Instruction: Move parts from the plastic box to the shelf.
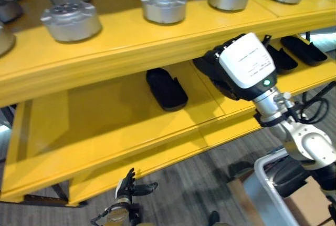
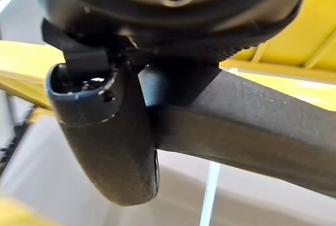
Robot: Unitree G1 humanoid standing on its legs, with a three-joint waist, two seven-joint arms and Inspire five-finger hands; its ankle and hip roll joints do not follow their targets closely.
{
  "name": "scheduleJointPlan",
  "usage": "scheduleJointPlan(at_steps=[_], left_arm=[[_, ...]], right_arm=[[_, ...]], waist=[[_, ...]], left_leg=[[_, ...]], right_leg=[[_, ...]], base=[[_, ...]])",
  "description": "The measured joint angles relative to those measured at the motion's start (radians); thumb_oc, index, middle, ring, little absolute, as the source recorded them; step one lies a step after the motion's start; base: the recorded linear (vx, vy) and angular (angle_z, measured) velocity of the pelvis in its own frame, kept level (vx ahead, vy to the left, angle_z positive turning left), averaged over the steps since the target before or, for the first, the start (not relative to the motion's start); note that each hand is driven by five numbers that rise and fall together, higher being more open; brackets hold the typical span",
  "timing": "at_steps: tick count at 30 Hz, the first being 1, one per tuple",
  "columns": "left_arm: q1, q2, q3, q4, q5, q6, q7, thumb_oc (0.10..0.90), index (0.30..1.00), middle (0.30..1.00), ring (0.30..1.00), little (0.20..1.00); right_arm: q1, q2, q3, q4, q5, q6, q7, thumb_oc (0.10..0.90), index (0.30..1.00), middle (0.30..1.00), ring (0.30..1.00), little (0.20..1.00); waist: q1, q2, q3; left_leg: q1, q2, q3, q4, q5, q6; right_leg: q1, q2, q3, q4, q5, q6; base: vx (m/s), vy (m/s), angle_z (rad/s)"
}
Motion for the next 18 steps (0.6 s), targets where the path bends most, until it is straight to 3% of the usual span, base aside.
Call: scheduleJointPlan(at_steps=[2, 4, 5, 7, 10, 11, 12, 15, 16, 17, 18], left_arm=[[-0.017, -0.047, 0.085, 0.034, -0.001, -0.002, 0.016, 0.9, 1.0, 1.0, 1.0, 1.0], [-0.016, 0.007, 0.044, -0.03, 0.0, -0.008, 0.017, 0.9, 1.0, 1.0, 1.0, 1.0], [-0.023, 0.044, 0.037, -0.05, -0.001, -0.007, 0.017, 0.9, 1.0, 1.0, 1.0, 1.0], [-0.028, 0.062, 0.037, -0.052, -0.001, -0.009, 0.021, 0.9, 1.0, 1.0, 1.0, 1.0], [-0.02, 0.075, 0.027, -0.05, -0.001, -0.008, 0.02, 0.9, 1.0, 1.0, 1.0, 1.0], [-0.019, 0.071, 0.016, -0.044, -0.001, -0.002, 0.021, 0.9, 1.0, 1.0, 1.0, 1.0], [-0.011, 0.067, 0.005, -0.041, -0.001, 0.0, 0.02, 0.9, 1.0, 1.0, 1.0, 1.0], [0.012, 0.055, -0.002, -0.054, -0.001, -0.003, 0.017, 0.9, 1.0, 1.0, 1.0, 1.0], [0.003, 0.061, -0.003, -0.058, -0.001, -0.004, 0.018, 0.9, 1.0, 1.0, 1.0, 1.0], [-0.007, 0.061, -0.003, -0.05, -0.001, -0.002, 0.019, 0.9, 1.0, 1.0, 1.0, 1.0], [0.011, 0.056, -0.005, -0.044, -0.001, 0.001, 0.019, 0.9, 1.0, 1.0, 1.0, 1.0]], right_arm=[[0.004, 0.079, 0.078, -0.013, -0.017, 0.026, 0.0, 0.4, 0.3, 0.3, 0.3, 0.3], [-0.003, 0.091, 0.151, -0.052, -0.023, -0.033, 0.016, 0.4, 0.3, 0.3, 0.3, 0.3], [-0.014, 0.113, 0.17, -0.055, -0.039, -0.053, 0.032, 0.4, 0.3, 0.3, 0.3, 0.3], [-0.019, 0.14, 0.172, -0.045, -0.038, -0.057, 0.053, 0.4, 0.3, 0.3, 0.3, 0.3], [-0.044, 0.148, 0.173, -0.029, -0.033, -0.058, 0.072, 0.4, 0.3, 0.3, 0.3, 0.3], [-0.061, 0.141, 0.175, -0.026, -0.026, -0.064, 0.08, 0.4, 0.3, 0.3, 0.3, 0.3], [-0.065, 0.136, 0.179, -0.024, -0.018, -0.064, 0.085, 0.4, 0.3, 0.3, 0.3, 0.3], [-0.092, 0.15, 0.208, 0.01, 0.002, -0.068, 0.091, 0.4, 0.3, 0.3, 0.3, 0.3], [-0.109, 0.16, 0.21, 0.01, 0.011, -0.07, 0.099, 0.4, 0.3, 0.3, 0.3, 0.3], [-0.121, 0.17, 0.214, 0.01, 0.011, -0.074, 0.105, 0.4, 0.3, 0.3, 0.3, 0.3], [-0.143, 0.177, 0.239, 0.007, 0.012, -0.087, 0.111, 0.4, 0.3, 0.3, 0.3, 0.3]], waist=[[-0.001, -0.006, -0.009], [0.055, -0.027, -0.053], [0.069, -0.049, -0.068], [0.089, -0.066, -0.079], [0.111, -0.068, -0.081], [0.11, -0.066, -0.08], [0.118, -0.052, -0.082], [0.145, -0.05, -0.088], [0.142, -0.086, -0.095], [0.144, -0.105, -0.088], [0.163, -0.081, -0.097]], left_leg=[[-0.003, -0.045, 0.002, 0.044, -0.03, 0.037], [-0.033, -0.078, -0.004, 0.035, -0.02, 0.056], [-0.06, -0.086, -0.018, 0.04, -0.007, 0.06], [-0.092, -0.086, -0.039, 0.036, -0.001, 0.063], [-0.113, -0.075, -0.026, -0.006, 0.0, 0.059], [-0.168, -0.082, -0.027, 0.104, 0.0, 0.085], [-0.18, -0.076, -0.027, 0.138, -0.01, 0.094], [-0.18, -0.077, -0.028, 0.089, -0.003, 0.079], [-0.183, -0.098, -0.023, 0.076, -0.012, 0.05], [-0.244, -0.123, -0.032, 0.241, -0.044, 0.09], [-0.25, -0.12, -0.029, 0.404, -0.128, 0.122]], right_leg=[[0.013, -0.044, -0.032, -0.008, 0.025, -0.038], [0.012, -0.028, -0.02, -0.016, -0.016, -0.021], [0.005, -0.025, -0.006, -0.015, -0.027, -0.018], [-0.002, -0.014, -0.005, -0.015, -0.044, -0.007], [-0.029, -0.01, -0.012, -0.024, -0.048, -0.009], [-0.042, -0.018, -0.016, -0.023, -0.045, -0.008], [-0.041, -0.013, -0.017, -0.023, -0.043, -0.007], [-0.042, -0.003, -0.01, -0.015, -0.048, -0.013], [-0.07, -0.035, -0.016, -0.023, -0.053, -0.02], [-0.088, -0.061, -0.025, -0.006, -0.045, -0.022], [-0.087, -0.052, -0.016, -0.022, -0.053, -0.019]], base=[[0.0, 0.007, 0.06], [0.01, 0.021, 0.22], [0.0, 0.017, 0.37], [0.0, 0.015, 0.6], [0.01, 0.016, 0.49], [0.02, 0.018, 0.18], [0.0, 0.0, 0.0], [0.01, 0.007, 0.18], [0.01, 0.002, 0.58], [0.01, 0.002, 0.2], [0.02, 0.005, -0.24]])
